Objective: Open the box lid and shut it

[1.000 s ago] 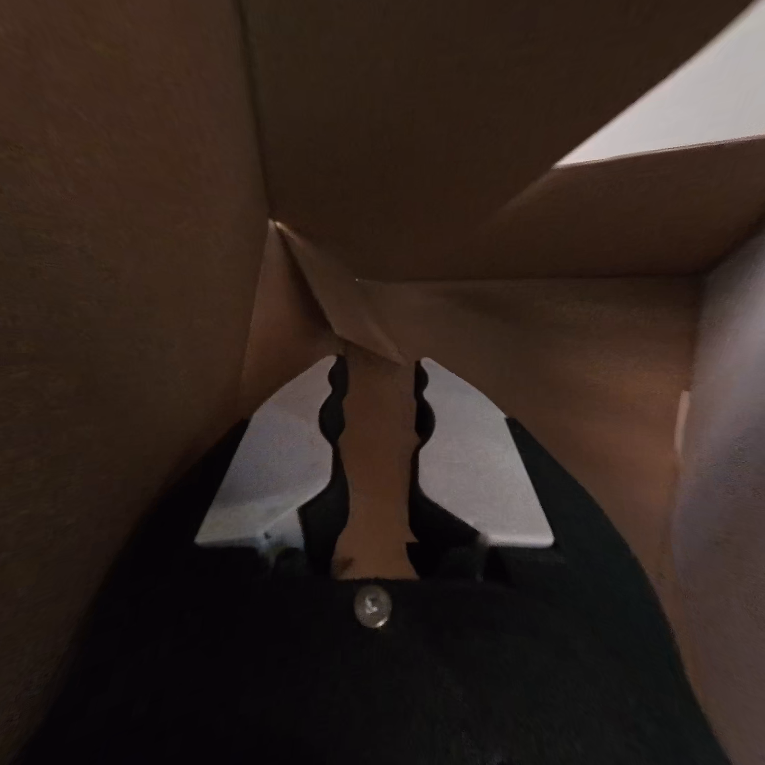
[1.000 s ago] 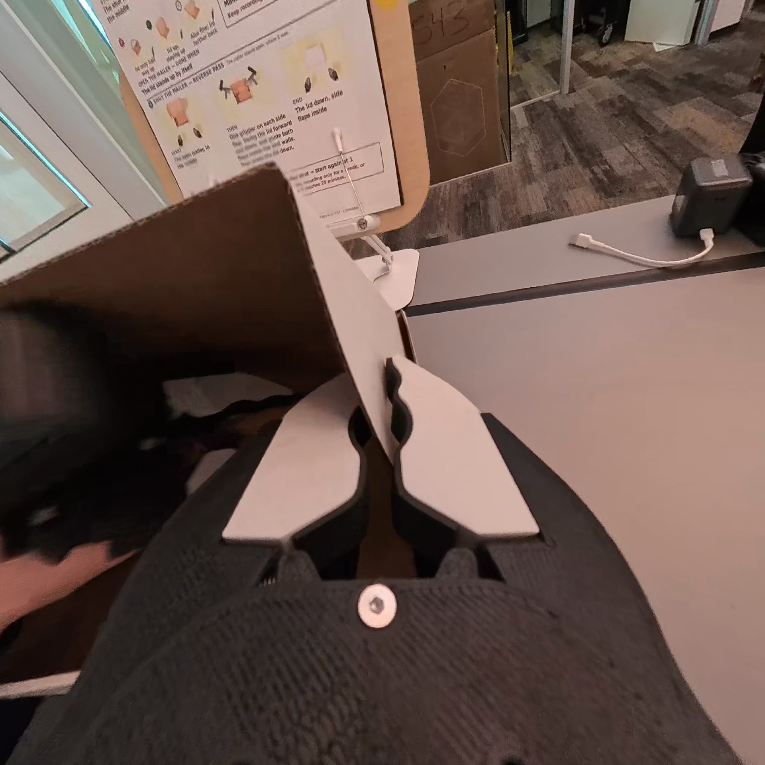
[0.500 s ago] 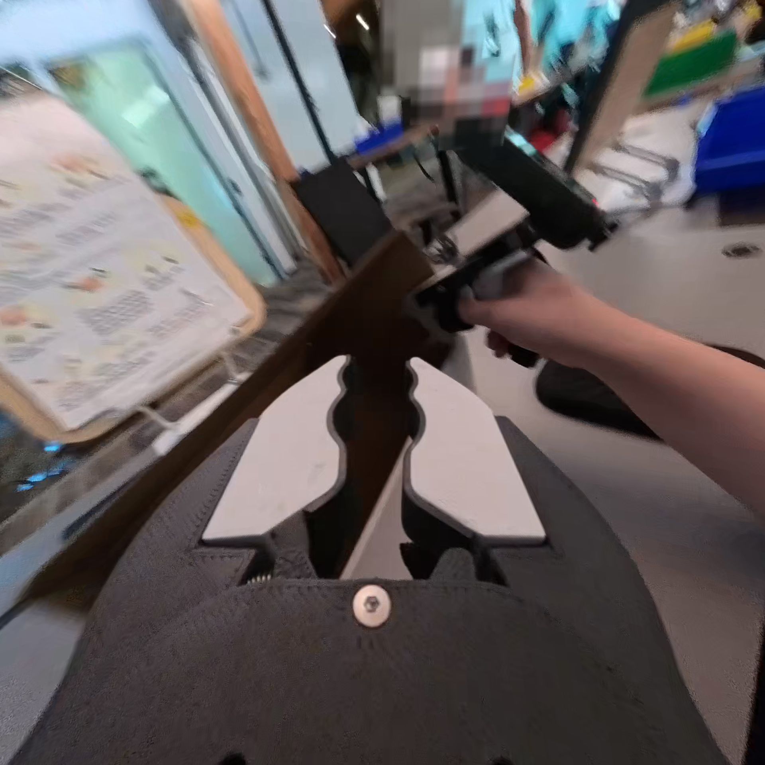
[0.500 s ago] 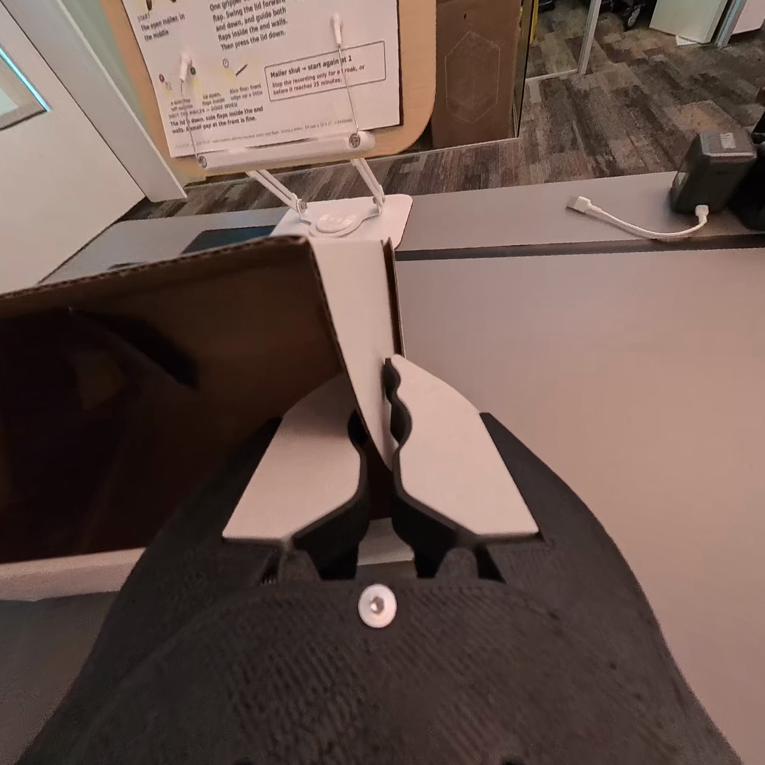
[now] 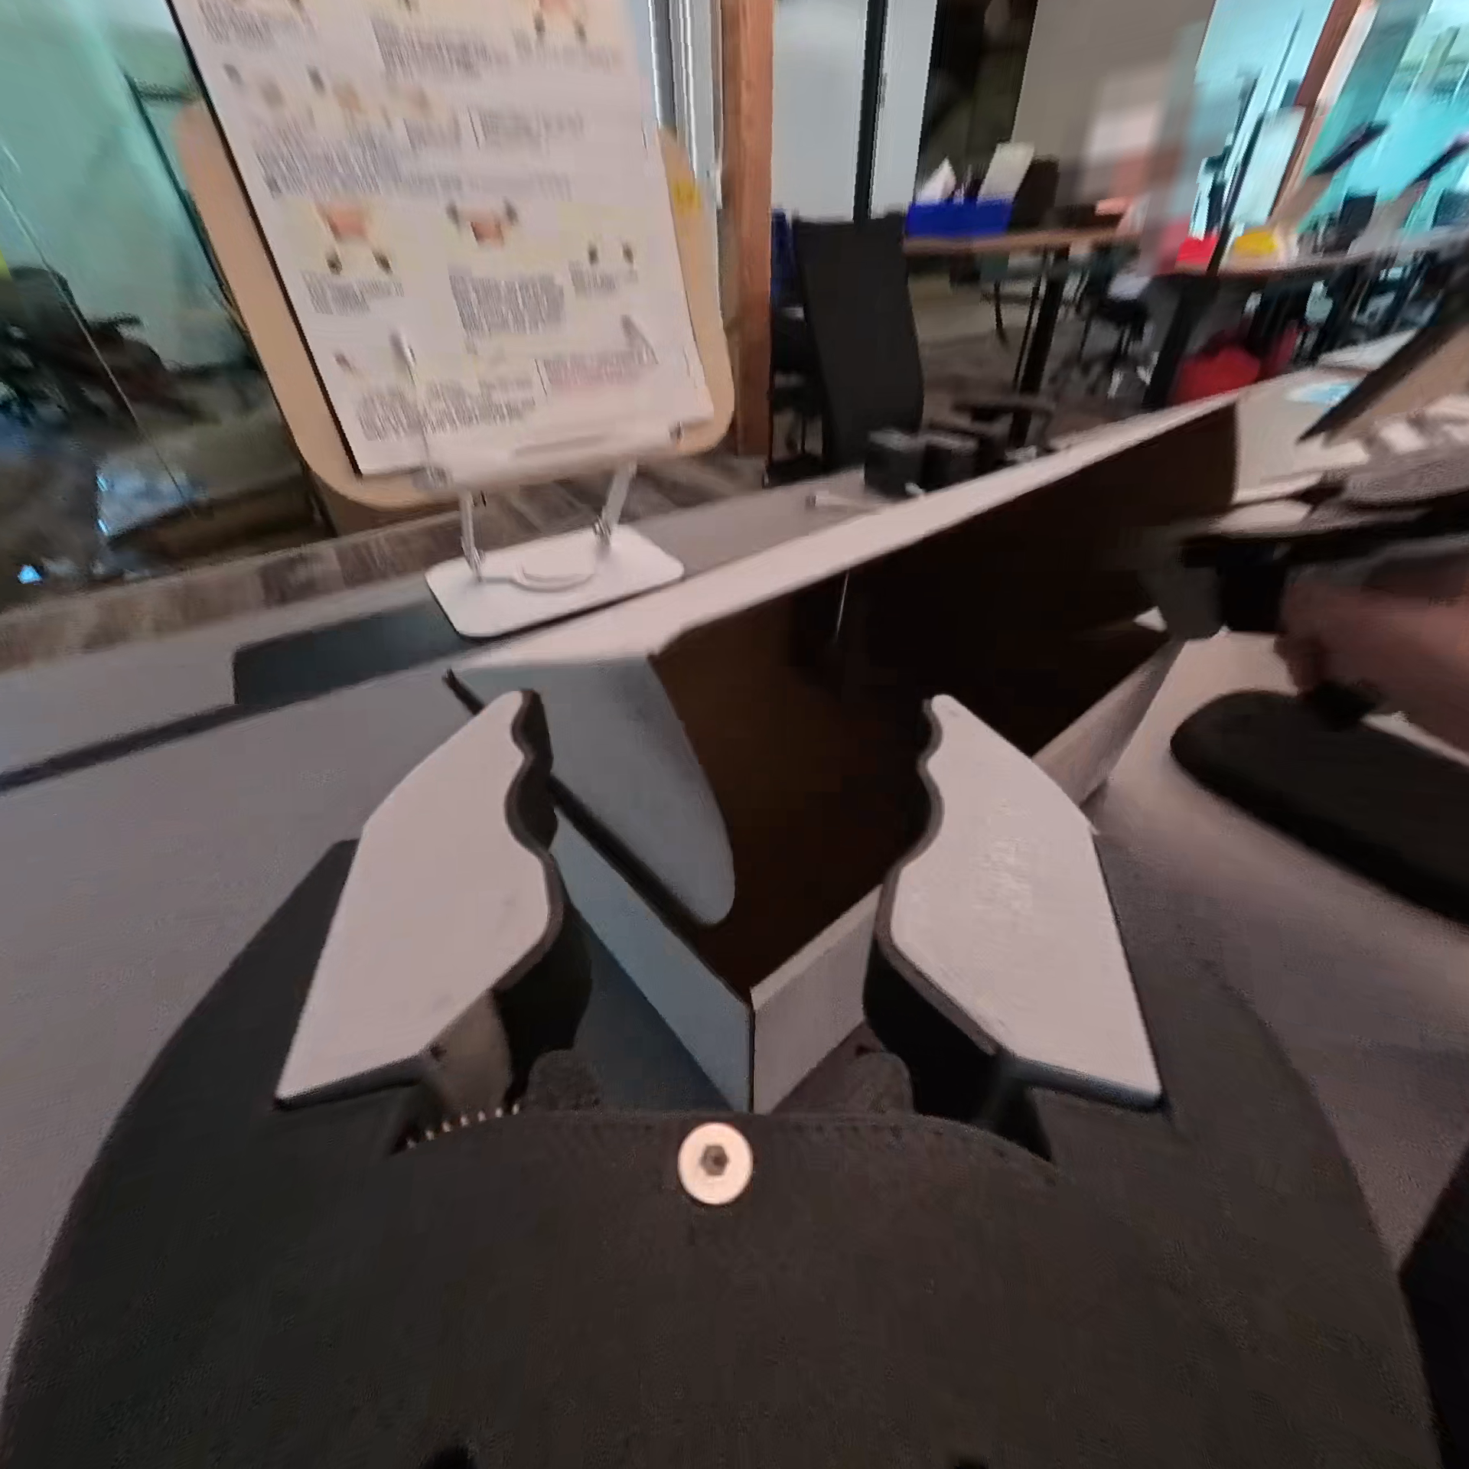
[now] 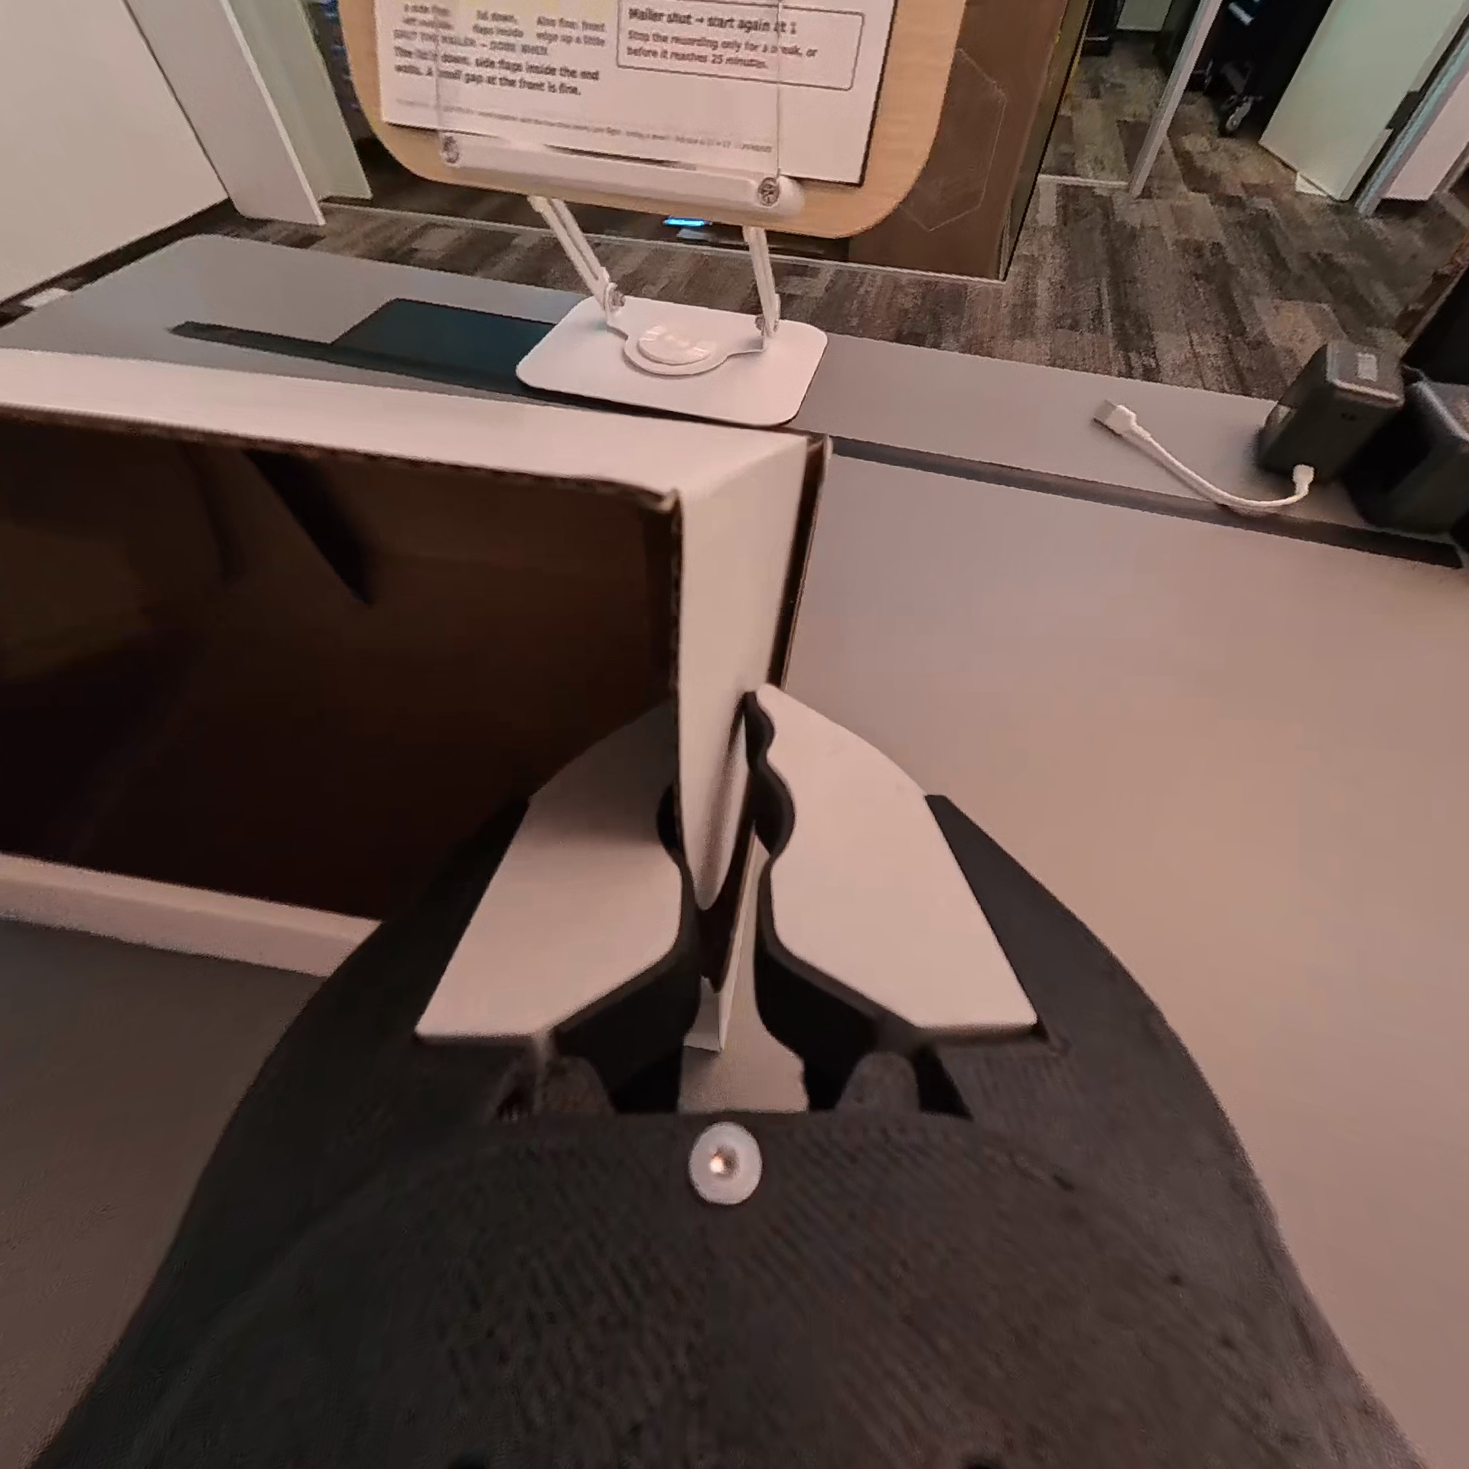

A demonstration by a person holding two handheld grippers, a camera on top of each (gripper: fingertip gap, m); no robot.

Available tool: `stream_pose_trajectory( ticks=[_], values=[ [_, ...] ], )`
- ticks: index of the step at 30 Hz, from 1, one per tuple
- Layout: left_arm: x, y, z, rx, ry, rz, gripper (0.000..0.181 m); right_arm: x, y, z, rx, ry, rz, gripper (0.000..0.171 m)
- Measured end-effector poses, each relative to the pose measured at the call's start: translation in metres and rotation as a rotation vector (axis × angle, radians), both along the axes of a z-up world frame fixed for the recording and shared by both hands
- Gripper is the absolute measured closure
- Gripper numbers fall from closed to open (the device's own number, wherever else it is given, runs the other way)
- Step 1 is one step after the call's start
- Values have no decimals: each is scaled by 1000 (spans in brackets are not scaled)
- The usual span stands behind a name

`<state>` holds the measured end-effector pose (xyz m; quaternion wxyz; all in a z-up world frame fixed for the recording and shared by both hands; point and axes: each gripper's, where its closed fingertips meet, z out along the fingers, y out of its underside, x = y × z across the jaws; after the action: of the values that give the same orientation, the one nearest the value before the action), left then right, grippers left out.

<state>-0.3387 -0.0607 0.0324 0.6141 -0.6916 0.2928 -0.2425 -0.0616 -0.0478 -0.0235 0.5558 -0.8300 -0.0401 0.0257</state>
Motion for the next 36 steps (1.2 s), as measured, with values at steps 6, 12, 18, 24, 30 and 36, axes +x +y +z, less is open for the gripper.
stream_pose_trajectory(
  ticks=[6,12,18,24,30,36],
  values=[
    [-10,30,-11,-5,-37,52,153,-13,-20,9,-1,8,167,139],
    [-15,41,-27,-24,51,72,161,-19,-51,84,273,28,324,129],
    [-15,38,-48,-101,50,41,159,-36,-45,74,257,38,431,130],
    [-22,20,-46,-172,-93,-117,144,-40,-37,44,186,89,435,134],
    [-52,12,-4,-169,-328,-164,132,-41,-36,39,168,129,437,136],
    [-45,28,-7,-191,-315,-103,126,-40,-39,37,178,172,426,137]
  ],
)
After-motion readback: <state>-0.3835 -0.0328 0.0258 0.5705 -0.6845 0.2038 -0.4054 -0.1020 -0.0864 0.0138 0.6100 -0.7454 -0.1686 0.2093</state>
